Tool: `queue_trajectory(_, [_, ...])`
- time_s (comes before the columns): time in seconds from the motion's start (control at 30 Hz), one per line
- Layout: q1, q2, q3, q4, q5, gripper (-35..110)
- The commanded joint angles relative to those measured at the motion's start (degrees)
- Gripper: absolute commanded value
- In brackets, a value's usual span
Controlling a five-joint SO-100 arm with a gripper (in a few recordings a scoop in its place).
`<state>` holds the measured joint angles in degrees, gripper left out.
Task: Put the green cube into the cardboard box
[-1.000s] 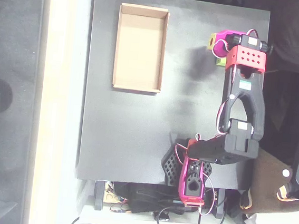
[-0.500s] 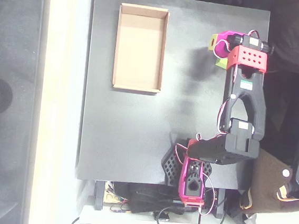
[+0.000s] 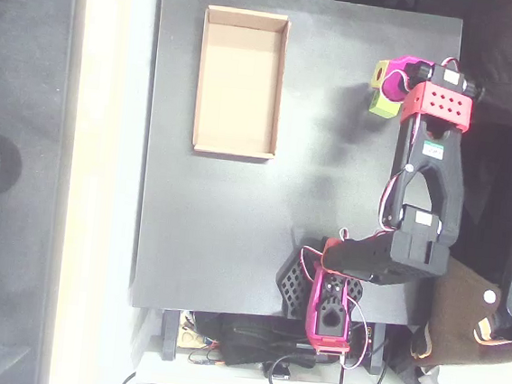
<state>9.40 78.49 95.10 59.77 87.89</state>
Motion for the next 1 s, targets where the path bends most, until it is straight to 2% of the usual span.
queue_trajectory(0.0, [0.35,0.53,1.41,0.97,1.05,37])
queue_trajectory(0.33, [0.26,0.44,8.26,0.97,1.05,37])
queue_trajectory(0.97, [0.0,0.35,7.47,0.09,0.7,36])
